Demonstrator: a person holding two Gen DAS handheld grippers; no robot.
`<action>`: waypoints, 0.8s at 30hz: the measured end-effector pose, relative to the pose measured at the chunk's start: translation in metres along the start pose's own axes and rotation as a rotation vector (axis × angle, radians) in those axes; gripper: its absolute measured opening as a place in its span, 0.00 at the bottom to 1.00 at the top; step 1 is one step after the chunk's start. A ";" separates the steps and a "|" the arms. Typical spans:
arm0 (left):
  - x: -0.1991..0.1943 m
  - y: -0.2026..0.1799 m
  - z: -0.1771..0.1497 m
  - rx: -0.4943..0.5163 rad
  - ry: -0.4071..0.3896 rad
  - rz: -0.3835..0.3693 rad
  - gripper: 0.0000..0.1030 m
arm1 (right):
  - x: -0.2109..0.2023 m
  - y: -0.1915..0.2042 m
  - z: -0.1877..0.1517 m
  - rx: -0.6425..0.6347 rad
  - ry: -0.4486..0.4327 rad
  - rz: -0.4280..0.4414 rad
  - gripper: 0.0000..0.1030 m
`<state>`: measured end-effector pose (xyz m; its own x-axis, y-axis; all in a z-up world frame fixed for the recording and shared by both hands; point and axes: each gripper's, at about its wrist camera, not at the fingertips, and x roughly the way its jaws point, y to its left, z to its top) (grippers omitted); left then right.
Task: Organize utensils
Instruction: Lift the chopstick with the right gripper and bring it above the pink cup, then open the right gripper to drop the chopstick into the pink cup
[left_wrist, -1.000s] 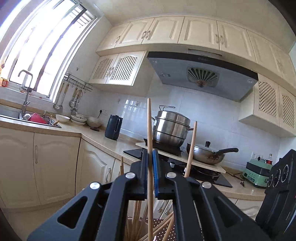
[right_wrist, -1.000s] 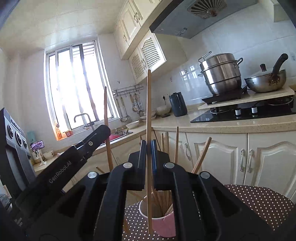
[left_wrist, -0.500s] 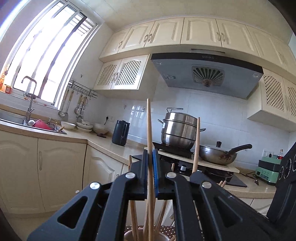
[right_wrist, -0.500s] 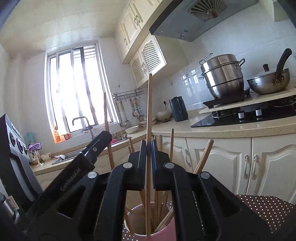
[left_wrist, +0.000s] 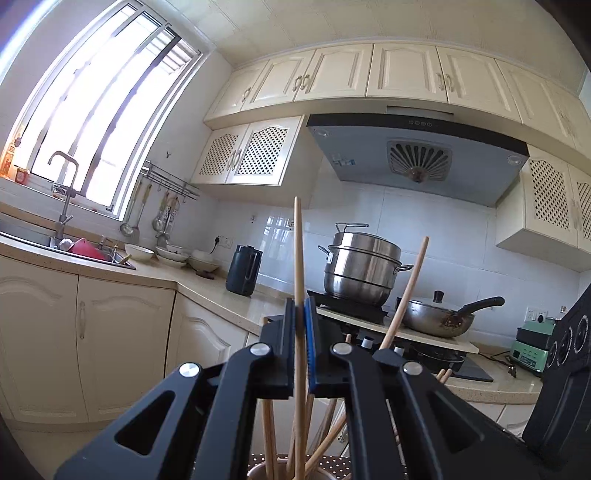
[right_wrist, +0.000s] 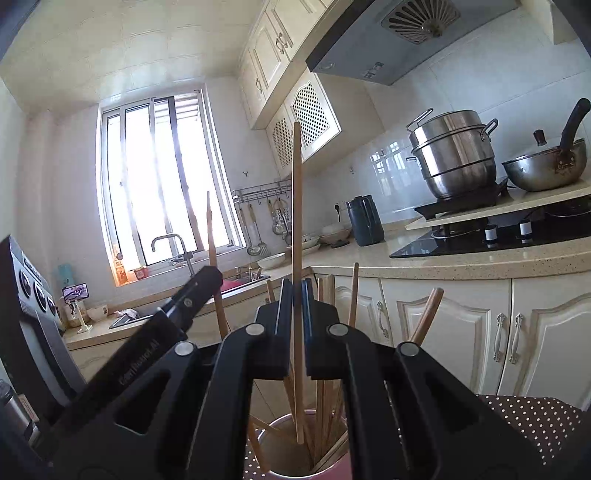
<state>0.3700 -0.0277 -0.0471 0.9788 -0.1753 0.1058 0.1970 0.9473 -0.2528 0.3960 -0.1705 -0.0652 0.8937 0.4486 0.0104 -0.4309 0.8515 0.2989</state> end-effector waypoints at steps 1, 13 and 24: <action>-0.001 0.000 0.000 0.003 -0.004 0.001 0.05 | 0.000 -0.002 -0.002 0.003 0.009 -0.002 0.05; 0.005 0.002 -0.010 0.003 0.021 0.017 0.05 | -0.010 -0.014 -0.013 0.031 0.069 0.009 0.05; 0.001 0.001 -0.012 0.042 0.122 0.036 0.31 | -0.015 -0.013 -0.025 0.044 0.108 0.019 0.06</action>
<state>0.3714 -0.0303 -0.0591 0.9852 -0.1700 -0.0206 0.1618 0.9635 -0.2134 0.3853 -0.1811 -0.0935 0.8658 0.4931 -0.0855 -0.4395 0.8308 0.3414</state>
